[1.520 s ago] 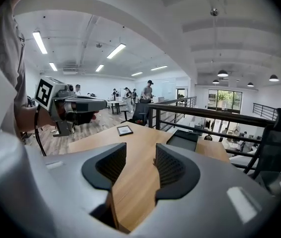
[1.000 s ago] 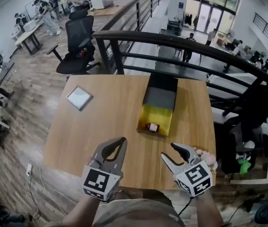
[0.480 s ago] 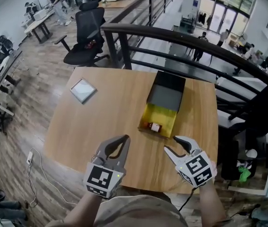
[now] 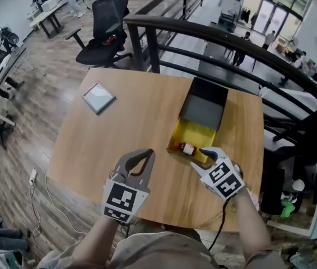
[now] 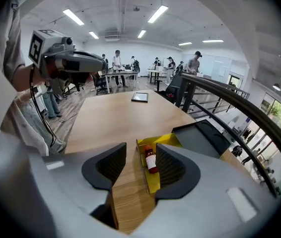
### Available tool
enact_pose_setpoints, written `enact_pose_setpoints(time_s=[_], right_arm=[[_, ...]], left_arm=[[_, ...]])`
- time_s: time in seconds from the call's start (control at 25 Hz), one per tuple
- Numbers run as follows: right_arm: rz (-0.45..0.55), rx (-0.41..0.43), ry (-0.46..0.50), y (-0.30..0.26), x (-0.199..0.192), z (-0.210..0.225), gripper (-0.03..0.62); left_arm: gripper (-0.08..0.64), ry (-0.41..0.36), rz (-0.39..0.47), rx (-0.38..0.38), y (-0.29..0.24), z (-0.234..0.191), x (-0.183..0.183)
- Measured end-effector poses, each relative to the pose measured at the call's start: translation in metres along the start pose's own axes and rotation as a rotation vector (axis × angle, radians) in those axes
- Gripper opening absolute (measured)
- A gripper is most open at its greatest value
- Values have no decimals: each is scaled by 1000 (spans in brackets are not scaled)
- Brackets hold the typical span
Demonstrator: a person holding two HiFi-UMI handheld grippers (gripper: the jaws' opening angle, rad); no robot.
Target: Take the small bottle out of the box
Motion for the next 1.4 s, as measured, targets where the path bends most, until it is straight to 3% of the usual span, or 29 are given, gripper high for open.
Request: enact_pose_setpoints(time_s=[0.64, 1.0, 1.4], right_arm=[[-239, 91, 28, -132, -34, 39, 169], [-360, 162, 37, -175, -49, 45, 170], [-426, 215, 43, -193, -51, 55, 186]], left_arm=[[2, 99, -154, -50, -59, -29, -64], [2, 139, -225, -59, -63, -41, -94], [2, 157, -238, -66, -63, -48, -103]])
Point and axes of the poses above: the fingertips, and each gripper's own axes: y backward along the fingers, z to its right, x out of its top, the point moved 9 cm from there along y, backward along the fingers, and after that the axes turned 6 degrees about y, right-handed, at the moved point
